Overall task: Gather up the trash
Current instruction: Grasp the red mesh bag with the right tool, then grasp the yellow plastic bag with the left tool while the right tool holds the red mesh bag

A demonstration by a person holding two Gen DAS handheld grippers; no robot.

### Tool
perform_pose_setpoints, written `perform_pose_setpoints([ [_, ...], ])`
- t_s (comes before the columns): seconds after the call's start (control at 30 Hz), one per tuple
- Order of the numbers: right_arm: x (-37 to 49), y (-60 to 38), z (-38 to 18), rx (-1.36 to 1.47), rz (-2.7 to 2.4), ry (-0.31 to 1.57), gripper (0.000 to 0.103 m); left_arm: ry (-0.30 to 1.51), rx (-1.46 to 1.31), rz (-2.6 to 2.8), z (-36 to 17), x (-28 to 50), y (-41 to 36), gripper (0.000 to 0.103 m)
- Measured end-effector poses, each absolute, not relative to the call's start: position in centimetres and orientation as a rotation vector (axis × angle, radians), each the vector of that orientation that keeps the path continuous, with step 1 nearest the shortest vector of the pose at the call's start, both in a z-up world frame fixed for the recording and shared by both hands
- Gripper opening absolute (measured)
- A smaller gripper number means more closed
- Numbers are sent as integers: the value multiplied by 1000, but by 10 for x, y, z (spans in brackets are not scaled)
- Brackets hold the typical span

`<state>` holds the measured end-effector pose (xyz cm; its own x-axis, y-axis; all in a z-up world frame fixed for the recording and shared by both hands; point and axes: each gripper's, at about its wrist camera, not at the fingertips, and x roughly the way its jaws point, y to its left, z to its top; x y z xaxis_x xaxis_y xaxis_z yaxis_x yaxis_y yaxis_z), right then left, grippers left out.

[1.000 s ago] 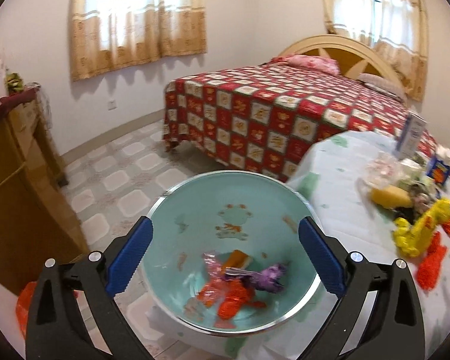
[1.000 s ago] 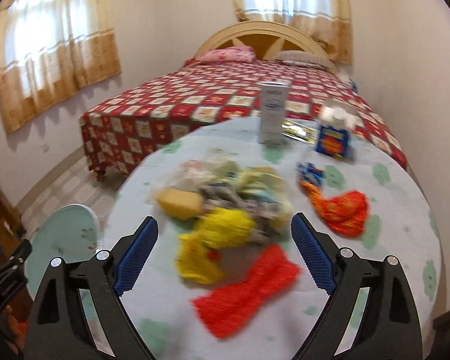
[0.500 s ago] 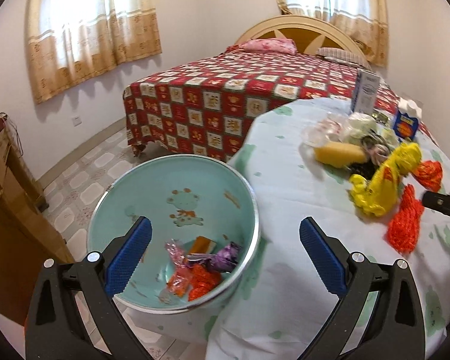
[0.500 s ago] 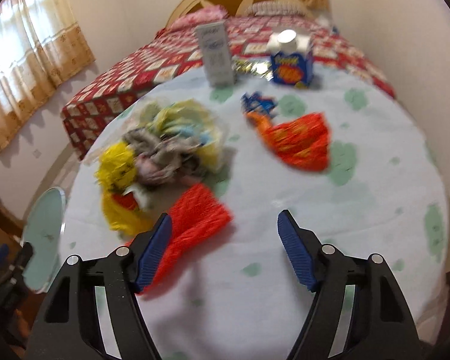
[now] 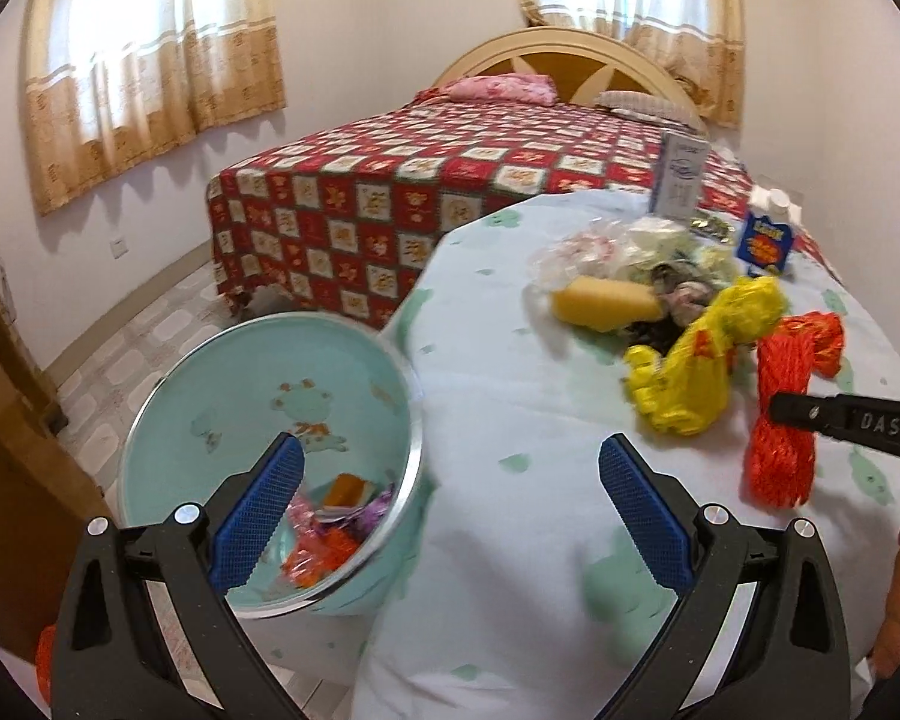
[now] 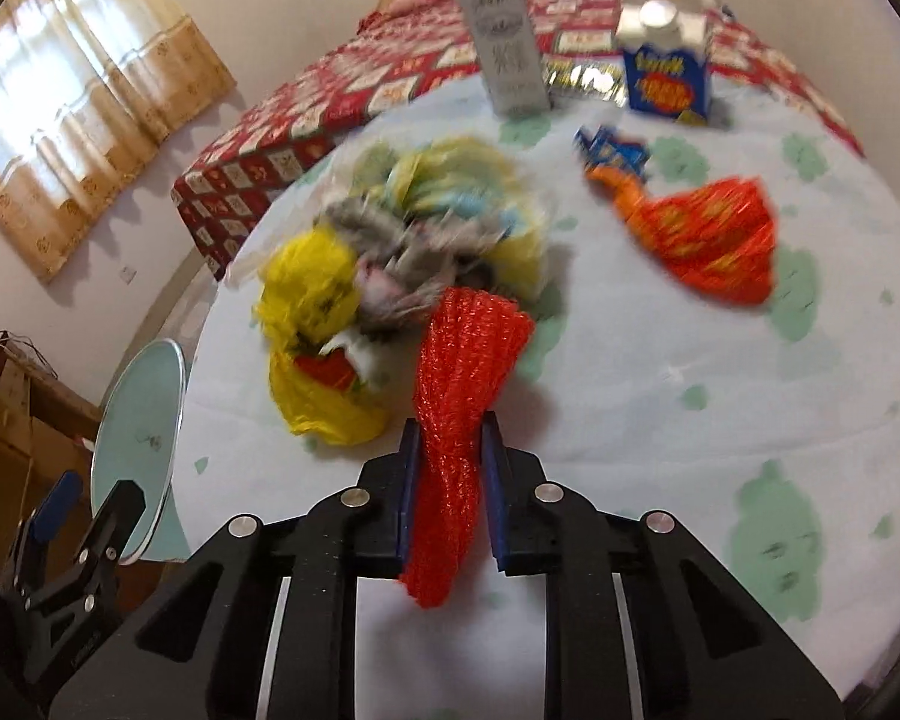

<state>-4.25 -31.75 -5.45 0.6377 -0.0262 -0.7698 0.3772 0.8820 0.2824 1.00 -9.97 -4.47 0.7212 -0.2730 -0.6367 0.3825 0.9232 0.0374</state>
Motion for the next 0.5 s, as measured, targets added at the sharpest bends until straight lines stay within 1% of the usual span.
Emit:
perform_pose_setpoints([
  [0.1, -59, -336, -41, 371, -306, 816, 20, 668, 179, -419, -42, 8, -119, 97],
  [0.2, -68, -352, -40, 327, -361, 816, 20, 668, 202, -467, -43, 9, -142, 97],
  [0.37, -73, -368, -48, 348, -386, 830, 20, 698, 218, -535, -50, 13, -184, 97],
  [0.5, -72, -373, -51, 348, -371, 835, 20, 730, 217, -543, -57, 24, -206, 94],
])
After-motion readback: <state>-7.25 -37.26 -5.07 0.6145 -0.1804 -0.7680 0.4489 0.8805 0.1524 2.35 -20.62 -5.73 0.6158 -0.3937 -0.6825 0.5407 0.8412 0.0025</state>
